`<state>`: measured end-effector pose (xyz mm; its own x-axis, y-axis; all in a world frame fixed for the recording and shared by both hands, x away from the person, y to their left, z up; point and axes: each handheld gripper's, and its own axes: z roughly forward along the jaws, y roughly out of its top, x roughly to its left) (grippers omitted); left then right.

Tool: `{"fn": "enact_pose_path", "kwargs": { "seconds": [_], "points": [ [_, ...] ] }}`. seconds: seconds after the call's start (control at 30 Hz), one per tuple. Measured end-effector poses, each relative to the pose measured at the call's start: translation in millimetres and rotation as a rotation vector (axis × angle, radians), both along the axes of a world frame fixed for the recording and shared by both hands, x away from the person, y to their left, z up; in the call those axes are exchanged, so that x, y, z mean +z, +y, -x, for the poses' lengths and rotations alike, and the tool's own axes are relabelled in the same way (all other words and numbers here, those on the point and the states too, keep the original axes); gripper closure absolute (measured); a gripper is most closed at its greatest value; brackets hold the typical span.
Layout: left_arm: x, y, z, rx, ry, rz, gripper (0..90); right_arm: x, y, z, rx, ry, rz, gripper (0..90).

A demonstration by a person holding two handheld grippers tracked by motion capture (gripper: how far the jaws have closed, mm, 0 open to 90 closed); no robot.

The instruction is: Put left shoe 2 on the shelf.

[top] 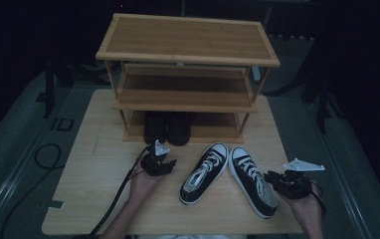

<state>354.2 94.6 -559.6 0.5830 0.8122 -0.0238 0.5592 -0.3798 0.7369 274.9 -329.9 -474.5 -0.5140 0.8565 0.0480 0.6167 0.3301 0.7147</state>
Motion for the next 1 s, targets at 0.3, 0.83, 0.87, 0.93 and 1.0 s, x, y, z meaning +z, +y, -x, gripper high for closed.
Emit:
{"fn": "enact_pose_path", "kwargs": {
  "seconds": [0.3, 0.83, 0.87, 0.93, 1.0],
  "points": [
    [-0.1, -0.3, 0.2, 0.001, -0.001, -0.002, 51.2, -2.1, 1.3, 10.5, 0.025, 0.008, 0.006, 72.5],
    [-0.1, -0.4, 0.2, 0.001, -0.002, -0.002, 51.0, -25.3, 22.3, -12.1, -0.014, 0.088, 0.217, 82.0],
    [-0.1, -0.4, 0.2, 0.001, -0.002, -0.002, 51.0, -26.3, 22.9, -13.4, -0.015, 0.09, 0.218, 81.9],
    [0.0, -0.4, 0.1, 0.0, -0.001, -0.002, 51.0, -30.8, 24.3, -17.6, -0.018, 0.094, 0.233, 85.1],
    [-0.1, -0.4, 0.2, 0.0, -0.002, -0.002, 51.0, -30.2, 23.7, -17.6, -0.022, 0.096, 0.232, 87.5]
  ]
}}
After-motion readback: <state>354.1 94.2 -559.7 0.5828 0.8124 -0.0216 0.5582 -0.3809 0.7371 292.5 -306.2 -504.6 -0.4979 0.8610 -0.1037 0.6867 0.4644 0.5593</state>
